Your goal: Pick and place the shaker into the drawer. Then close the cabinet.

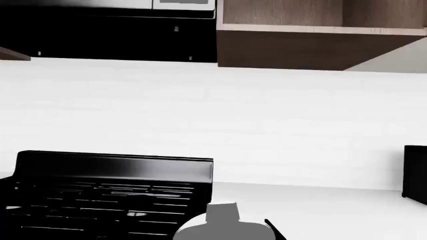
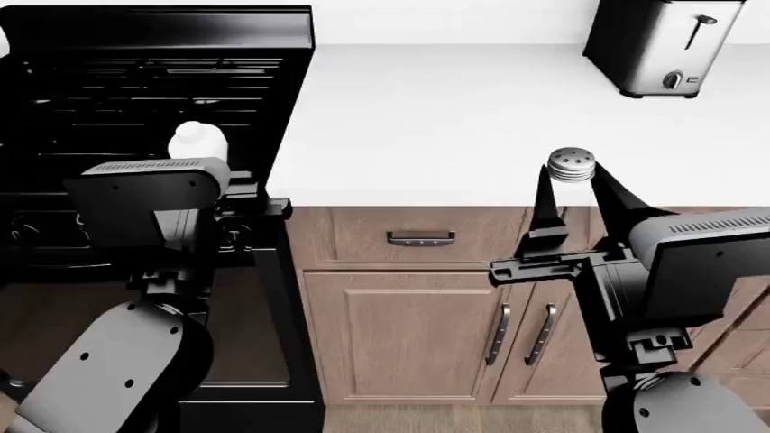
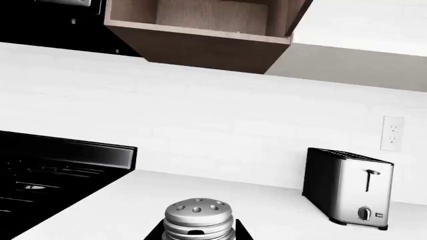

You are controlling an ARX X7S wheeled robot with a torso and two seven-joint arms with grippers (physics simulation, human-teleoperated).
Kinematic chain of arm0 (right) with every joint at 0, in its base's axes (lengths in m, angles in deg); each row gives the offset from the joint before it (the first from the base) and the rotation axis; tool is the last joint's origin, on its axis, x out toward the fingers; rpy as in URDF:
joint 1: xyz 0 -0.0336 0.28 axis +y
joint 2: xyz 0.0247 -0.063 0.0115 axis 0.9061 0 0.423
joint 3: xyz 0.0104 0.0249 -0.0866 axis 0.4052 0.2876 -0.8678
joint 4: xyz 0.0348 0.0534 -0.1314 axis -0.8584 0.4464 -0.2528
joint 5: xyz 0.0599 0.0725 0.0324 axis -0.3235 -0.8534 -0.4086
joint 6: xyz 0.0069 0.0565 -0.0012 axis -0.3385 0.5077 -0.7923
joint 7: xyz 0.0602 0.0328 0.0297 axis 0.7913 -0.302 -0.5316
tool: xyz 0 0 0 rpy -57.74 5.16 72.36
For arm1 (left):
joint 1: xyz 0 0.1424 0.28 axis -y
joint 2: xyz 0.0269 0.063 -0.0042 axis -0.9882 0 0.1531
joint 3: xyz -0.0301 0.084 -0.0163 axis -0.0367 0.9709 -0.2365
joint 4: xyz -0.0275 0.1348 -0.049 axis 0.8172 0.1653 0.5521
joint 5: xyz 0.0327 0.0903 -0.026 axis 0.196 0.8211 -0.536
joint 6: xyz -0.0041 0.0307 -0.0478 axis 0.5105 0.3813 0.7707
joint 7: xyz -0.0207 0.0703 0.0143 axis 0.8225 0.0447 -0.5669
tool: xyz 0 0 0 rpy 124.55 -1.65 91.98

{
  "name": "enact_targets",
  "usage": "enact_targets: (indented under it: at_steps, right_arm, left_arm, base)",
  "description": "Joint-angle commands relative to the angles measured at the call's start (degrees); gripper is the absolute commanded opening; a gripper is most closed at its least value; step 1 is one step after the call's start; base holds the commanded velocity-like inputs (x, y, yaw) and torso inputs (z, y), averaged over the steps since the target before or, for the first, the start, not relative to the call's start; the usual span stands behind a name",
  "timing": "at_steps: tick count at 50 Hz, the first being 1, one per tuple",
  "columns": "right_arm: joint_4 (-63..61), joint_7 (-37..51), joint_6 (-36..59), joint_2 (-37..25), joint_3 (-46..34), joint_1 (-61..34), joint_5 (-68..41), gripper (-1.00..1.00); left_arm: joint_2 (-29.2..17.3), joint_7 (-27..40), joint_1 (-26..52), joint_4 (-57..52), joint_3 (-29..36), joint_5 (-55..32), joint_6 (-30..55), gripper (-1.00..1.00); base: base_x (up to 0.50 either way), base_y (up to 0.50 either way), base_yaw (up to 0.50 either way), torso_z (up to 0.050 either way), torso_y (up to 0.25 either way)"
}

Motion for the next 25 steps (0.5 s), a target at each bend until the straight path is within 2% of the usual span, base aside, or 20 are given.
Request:
enact_targets:
  at_steps: [1,5,9,25]
  right_arm:
    - [-0.47,0.13,-1.94,0.0,0.09,1.51,1.75,-1.0]
    - [-0.2,0.25,-2.42,0.13,0.33,1.91,1.7,-1.0]
    - [0.19,0.43,-2.71,0.34,0.31,2.03,1.78,-1.0]
    - [0.29,1.11,-2.61,0.61,0.58,2.15,1.27,-1.0]
  left_arm:
    - [-0.04,0.29,-0.83,-0.52,0.41,-0.27,-1.03,-1.0]
    - [-0.07,0.34,-0.82,0.01,0.11,-0.31,-1.29,-1.0]
    - [-0.14,0.38,-0.83,0.1,0.06,-0.31,-1.39,-1.0]
    - [-0.09,0.32,-1.2,0.87,0.03,-0.27,-2.36,-1.0]
  base:
    - [-0.45,0.0,0.0,0.0,0.0]
    - [-0.44,-0.18,0.0,0.0,0.0]
    - [-0.21,-0.46,0.0,0.0,0.0]
    - [0.0,-0.5,0.0,0.0,0.0]
